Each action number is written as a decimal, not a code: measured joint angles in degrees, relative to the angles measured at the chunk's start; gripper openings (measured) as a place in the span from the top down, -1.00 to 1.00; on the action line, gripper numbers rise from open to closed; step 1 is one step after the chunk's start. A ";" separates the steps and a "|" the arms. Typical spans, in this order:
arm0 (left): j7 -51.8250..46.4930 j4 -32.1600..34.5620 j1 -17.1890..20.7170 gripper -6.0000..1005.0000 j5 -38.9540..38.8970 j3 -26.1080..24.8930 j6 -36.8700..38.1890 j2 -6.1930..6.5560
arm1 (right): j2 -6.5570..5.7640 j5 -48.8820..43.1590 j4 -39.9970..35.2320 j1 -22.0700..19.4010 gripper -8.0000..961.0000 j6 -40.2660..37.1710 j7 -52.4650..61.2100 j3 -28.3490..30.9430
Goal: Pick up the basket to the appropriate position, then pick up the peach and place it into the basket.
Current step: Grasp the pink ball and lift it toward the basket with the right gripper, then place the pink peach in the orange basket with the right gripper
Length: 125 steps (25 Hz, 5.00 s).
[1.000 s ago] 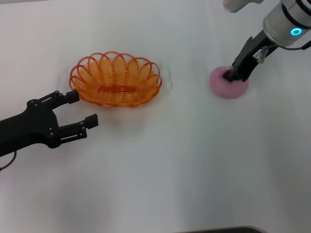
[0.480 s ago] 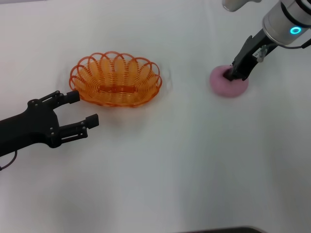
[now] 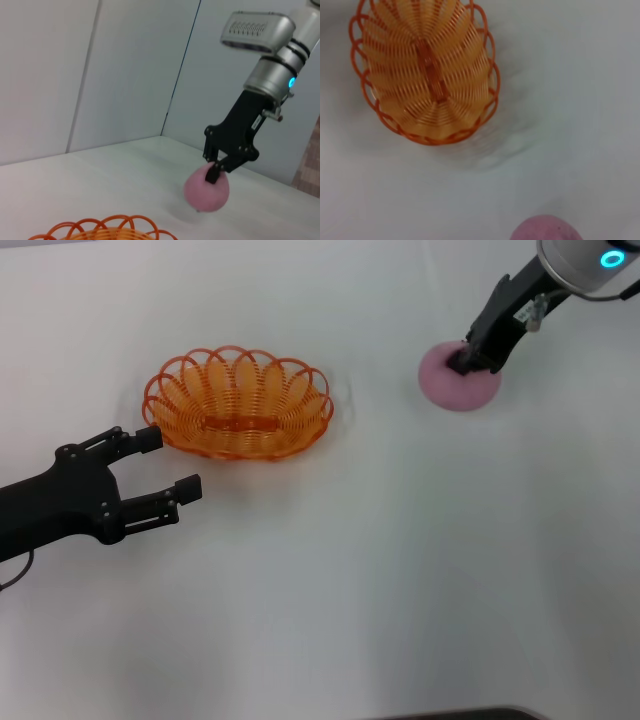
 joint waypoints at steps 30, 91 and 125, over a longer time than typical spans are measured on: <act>0.00 0.00 0.46 -0.75 0.11 -0.45 -0.61 0.00 | 0.50 8.61 -0.78 1.74 0.89 2.92 -0.45 -3.76; 0.40 -2.20 -0.33 -0.75 0.24 -0.09 -2.28 -0.08 | 0.69 35.93 13.33 3.41 -0.56 26.02 -7.21 -23.46; -0.01 -1.91 -0.58 -0.75 -0.01 -0.57 -1.66 0.19 | -0.25 48.67 -0.72 -18.27 -0.55 6.05 -21.44 -2.47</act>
